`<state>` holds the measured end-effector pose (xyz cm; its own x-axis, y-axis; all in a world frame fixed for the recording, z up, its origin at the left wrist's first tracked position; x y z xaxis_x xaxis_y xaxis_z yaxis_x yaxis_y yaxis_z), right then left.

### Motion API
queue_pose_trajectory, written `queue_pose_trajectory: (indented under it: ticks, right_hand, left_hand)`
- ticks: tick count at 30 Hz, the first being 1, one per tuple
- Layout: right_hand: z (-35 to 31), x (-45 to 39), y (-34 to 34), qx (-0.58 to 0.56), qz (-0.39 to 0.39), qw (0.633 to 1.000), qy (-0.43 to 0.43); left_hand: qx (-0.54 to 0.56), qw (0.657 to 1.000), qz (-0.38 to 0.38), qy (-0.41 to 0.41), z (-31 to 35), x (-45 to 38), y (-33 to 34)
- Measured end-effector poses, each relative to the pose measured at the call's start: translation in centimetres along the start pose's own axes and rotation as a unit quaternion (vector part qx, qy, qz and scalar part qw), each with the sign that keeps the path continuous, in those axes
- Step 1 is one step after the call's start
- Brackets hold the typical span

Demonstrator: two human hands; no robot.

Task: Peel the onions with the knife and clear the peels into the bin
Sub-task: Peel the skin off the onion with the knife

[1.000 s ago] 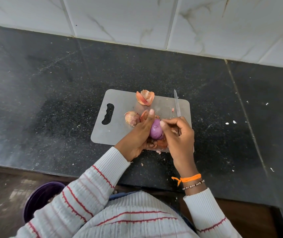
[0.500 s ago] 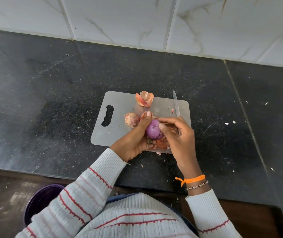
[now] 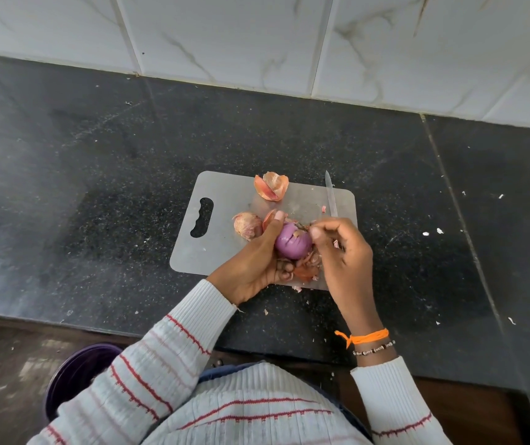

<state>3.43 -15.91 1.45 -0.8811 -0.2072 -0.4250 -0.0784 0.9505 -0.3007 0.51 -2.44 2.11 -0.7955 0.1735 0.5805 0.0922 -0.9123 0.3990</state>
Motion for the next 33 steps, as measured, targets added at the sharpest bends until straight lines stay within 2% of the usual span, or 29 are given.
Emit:
queue_pose_trajectory:
  ticks: [6, 11, 18, 25, 28, 33]
  right_hand:
    - [-1.0, 0.0, -0.1, 0.039, -0.022, 0.998, -0.043]
    - [-0.6, -0.1, -0.4, 0.017, -0.025, 0.998, -0.047]
    - [0.0, -0.2, -0.4, 0.078, -0.003, 0.992, -0.095]
    - [-0.1, 0.1, -0.6, 0.056, -0.020, 0.998, -0.011]
    - [-0.4, 0.2, -0.7, 0.043, -0.044, 0.998, -0.019]
    - [-0.4, 0.0, -0.9, 0.051, -0.039, 0.996, -0.056]
  left_hand:
    - [-0.049, 0.998, -0.003, 0.043, -0.2, 0.2, 0.6]
    - [-0.084, 0.994, 0.010, 0.072, -0.4, 0.1, 0.5]
    - [-0.095, 0.993, 0.018, 0.061, -0.7, -0.2, 0.5]
    - [-0.080, 0.995, 0.031, 0.047, -0.7, -0.4, 0.9]
    - [-0.074, 0.996, 0.021, 0.047, -0.6, -0.2, 0.9]
    - [-0.100, 0.993, 0.024, 0.061, -0.6, -0.4, 0.7]
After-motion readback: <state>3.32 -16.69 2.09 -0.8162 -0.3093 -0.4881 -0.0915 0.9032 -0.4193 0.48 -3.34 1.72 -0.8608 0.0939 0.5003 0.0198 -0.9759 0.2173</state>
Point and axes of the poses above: each hand's wrist, its own x-axis away from the middle knuckle, its own y-axis out of the palm, z = x × y, the point moved 1 cm from there along -x, towards the middle knuckle, and after that the axes turned 7 degrees about -y, right-handed, at the moved point
